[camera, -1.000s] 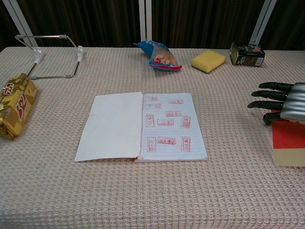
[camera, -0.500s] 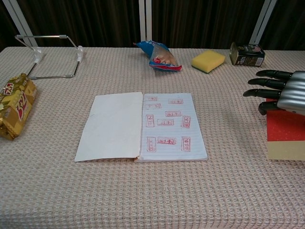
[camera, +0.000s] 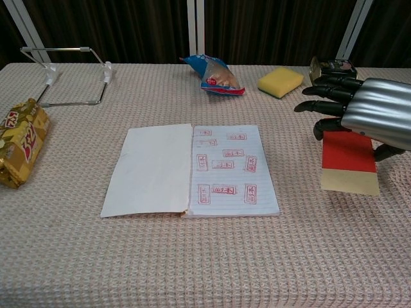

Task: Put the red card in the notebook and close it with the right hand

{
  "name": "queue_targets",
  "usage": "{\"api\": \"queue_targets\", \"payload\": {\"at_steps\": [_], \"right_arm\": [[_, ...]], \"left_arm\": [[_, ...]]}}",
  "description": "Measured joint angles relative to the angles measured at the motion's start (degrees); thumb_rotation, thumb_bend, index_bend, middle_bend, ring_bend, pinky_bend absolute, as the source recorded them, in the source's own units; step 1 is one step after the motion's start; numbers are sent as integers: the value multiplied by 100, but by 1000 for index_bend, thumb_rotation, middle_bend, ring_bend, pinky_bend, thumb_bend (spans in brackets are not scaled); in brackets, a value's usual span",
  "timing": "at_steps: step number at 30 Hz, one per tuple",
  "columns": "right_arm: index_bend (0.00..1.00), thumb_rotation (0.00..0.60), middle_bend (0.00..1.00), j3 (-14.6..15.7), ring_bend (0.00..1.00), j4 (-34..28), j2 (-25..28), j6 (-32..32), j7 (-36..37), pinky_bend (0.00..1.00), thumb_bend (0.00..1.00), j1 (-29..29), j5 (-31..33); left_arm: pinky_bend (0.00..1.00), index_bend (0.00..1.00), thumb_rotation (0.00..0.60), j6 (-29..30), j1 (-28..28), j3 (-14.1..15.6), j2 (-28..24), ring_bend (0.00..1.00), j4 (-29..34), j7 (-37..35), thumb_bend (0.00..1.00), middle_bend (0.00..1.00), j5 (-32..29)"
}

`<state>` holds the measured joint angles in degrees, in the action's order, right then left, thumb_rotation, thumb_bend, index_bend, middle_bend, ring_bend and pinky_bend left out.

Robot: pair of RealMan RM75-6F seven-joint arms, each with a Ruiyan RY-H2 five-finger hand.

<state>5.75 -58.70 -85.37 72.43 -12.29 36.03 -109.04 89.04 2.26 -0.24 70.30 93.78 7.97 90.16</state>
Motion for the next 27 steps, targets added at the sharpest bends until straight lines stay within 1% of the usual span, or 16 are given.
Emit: {"api": "queue_targets", "payload": {"at_steps": [8, 17, 21, 27], "right_arm": [[408, 600, 85, -205, 0, 303, -676, -267, 229, 0, 336, 643, -143], [406, 600, 82, -356, 0, 962, -1525, -810, 567, 0, 336, 1558, -284], [404, 600, 82, -319, 0, 1241, -1806, -927, 694, 0, 336, 1847, -352], [398, 600, 82, -131, 0, 1445, -1885, -938, 763, 0, 336, 2010, -425]], "left_arm": [[252, 366, 600, -21, -7, -6, -42, 207, 47, 42, 30, 310, -51], [252, 366, 600, -59, -50, 2, -64, 207, 21, -5, 31, 310, -171], [252, 366, 600, -50, -81, 19, -65, 207, -5, -31, 31, 310, -189], [252, 366, 600, -19, -136, 47, -52, 207, -46, -73, 31, 309, -209]]}}
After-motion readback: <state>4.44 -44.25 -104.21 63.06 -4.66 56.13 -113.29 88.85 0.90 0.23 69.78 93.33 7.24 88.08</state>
